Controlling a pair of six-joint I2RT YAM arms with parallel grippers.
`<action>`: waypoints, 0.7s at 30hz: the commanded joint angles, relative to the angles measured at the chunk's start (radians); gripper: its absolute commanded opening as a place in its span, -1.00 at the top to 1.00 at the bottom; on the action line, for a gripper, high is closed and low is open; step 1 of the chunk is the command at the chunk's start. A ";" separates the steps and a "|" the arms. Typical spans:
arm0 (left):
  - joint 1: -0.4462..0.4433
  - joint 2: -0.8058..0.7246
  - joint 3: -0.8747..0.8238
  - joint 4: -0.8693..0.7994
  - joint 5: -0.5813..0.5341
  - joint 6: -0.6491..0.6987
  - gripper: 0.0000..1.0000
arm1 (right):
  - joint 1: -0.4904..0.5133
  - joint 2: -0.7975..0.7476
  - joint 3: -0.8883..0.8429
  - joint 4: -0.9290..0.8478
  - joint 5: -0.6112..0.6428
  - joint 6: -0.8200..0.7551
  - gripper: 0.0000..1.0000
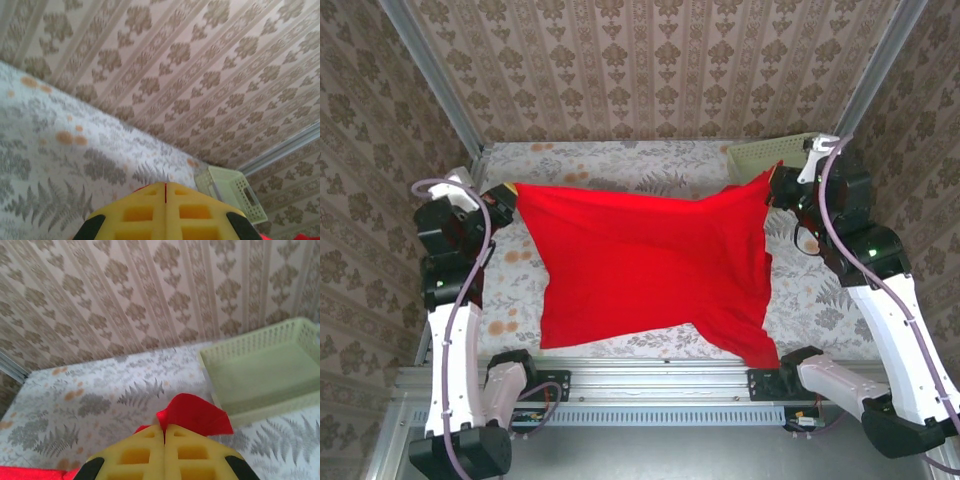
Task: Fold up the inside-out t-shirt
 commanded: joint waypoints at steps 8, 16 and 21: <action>0.007 0.205 0.094 0.001 -0.138 0.068 1.00 | -0.004 0.277 0.142 0.283 -0.023 -0.183 1.00; 0.011 0.397 0.103 0.046 -0.208 0.094 1.00 | -0.005 0.621 0.372 0.341 -0.044 -0.365 1.00; 0.012 0.502 0.117 0.088 -0.227 0.106 1.00 | -0.005 0.829 0.596 0.324 -0.043 -0.461 1.00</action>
